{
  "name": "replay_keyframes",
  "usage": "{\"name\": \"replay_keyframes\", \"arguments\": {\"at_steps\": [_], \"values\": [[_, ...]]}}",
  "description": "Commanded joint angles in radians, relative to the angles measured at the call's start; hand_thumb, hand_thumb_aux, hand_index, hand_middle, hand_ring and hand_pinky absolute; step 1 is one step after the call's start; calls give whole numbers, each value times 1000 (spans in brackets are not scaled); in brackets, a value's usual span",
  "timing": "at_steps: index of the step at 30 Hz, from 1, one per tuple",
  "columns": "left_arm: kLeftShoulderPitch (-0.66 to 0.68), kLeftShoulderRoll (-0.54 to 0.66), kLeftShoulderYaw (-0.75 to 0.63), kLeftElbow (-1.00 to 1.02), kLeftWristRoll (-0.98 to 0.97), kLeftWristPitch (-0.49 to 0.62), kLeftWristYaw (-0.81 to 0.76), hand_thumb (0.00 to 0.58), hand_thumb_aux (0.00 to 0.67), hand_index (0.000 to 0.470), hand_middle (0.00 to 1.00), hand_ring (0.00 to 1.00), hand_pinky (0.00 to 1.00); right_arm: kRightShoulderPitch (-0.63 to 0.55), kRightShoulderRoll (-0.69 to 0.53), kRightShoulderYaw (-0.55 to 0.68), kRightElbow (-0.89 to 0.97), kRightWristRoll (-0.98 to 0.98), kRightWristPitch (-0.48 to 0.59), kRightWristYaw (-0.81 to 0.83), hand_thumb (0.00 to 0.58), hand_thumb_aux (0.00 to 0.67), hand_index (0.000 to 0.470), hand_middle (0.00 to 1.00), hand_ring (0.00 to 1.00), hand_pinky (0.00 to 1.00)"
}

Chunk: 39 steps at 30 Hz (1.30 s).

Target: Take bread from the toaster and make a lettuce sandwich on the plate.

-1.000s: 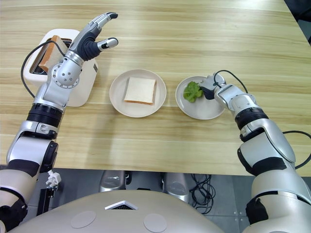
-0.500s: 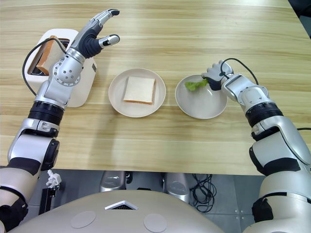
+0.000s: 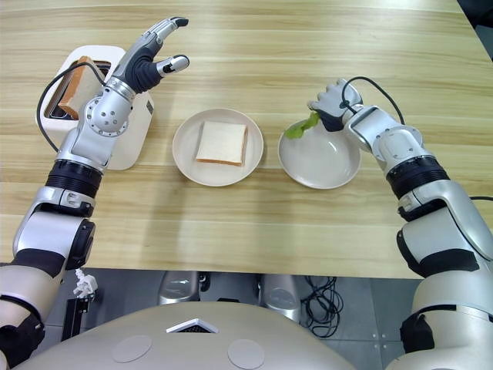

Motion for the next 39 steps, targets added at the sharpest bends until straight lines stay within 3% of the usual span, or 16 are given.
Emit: {"name": "replay_keyframes", "arguments": {"at_steps": [1, 15, 30, 39], "values": [[-17, 2, -6, 34, 11, -1, 8, 0, 0, 0, 0, 0, 0, -24, 29, -4, -59, -12, -19, -23, 580, 670, 460, 1000, 1000, 1000], [-47, 0, -8, 94, 10, -16, 31, 0, 0, 0, 0, 0, 0, -136, 245, 46, -56, -46, -90, -129, 580, 670, 460, 1000, 1000, 1000], [-51, -3, -7, 104, 8, -29, 35, 0, 0, 0, 0, 0, 0, -286, 589, 199, 467, -76, -114, -343, 580, 670, 460, 1000, 1000, 1000], [-39, 10, 1, 61, 3, -22, 23, 0, 0, 0, 0, 0, 0, -244, 634, 276, 671, -71, -64, -329, 580, 670, 460, 1000, 1000, 1000]]}}
